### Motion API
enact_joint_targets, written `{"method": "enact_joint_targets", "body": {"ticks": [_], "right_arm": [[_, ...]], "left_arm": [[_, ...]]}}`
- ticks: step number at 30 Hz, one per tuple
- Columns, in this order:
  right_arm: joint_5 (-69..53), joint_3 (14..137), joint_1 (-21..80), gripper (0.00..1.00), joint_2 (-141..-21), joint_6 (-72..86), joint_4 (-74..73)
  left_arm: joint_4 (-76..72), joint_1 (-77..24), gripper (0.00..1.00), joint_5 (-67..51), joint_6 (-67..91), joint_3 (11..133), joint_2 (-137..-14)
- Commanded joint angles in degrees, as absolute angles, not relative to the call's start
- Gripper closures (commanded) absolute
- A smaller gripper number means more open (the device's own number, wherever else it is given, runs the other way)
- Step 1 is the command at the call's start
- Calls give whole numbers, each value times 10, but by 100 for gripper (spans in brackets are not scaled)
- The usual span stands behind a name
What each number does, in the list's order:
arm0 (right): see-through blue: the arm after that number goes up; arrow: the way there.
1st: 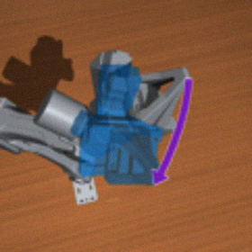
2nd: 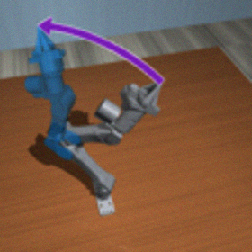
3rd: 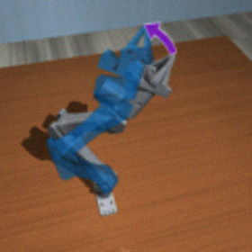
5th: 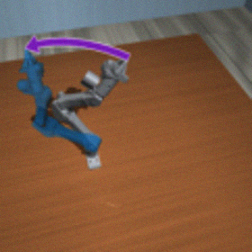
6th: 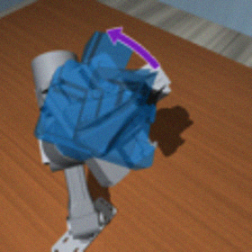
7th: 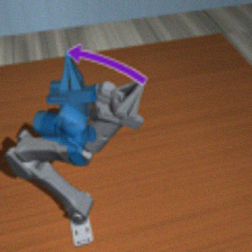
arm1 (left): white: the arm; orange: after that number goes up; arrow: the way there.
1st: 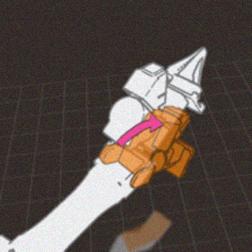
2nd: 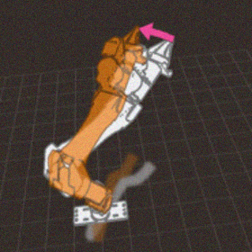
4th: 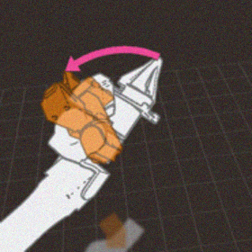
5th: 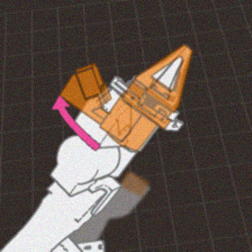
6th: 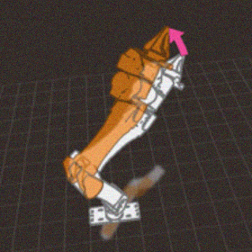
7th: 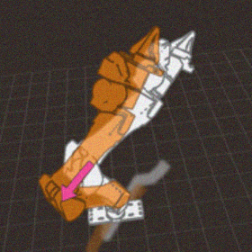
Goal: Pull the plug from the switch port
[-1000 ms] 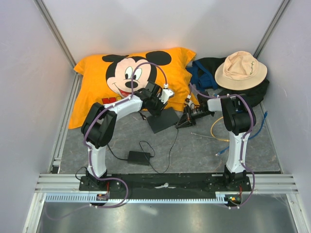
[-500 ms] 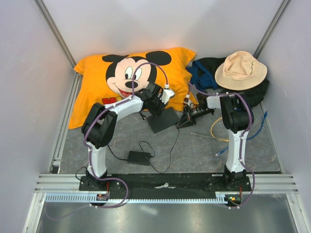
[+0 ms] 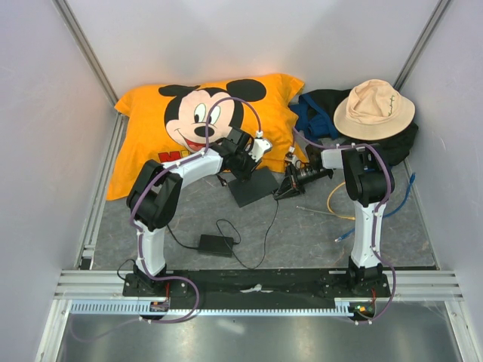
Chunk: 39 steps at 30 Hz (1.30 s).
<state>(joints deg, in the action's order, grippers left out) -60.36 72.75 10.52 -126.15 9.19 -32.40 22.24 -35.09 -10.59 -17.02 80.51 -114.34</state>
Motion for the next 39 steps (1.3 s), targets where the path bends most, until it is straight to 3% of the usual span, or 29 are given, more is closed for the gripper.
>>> {"method": "enact_joint_targets", "body": {"ticks": [1, 28, 35, 39], "right_arm": [[-396, 661, 96, 100, -1270, 104, -377], [-345, 649, 77, 100, -1204, 16, -468], [-482, 727, 69, 100, -1310, -83, -588], [-529, 696, 68, 100, -1273, -99, -612]], "left_arm": [[305, -374, 67, -119, -170, 758, -1198], [301, -382, 67, -112, -173, 758, -1201], [301, -390, 67, -102, -178, 755, -1201], [298, -406, 69, -73, -189, 752, -1204]]}}
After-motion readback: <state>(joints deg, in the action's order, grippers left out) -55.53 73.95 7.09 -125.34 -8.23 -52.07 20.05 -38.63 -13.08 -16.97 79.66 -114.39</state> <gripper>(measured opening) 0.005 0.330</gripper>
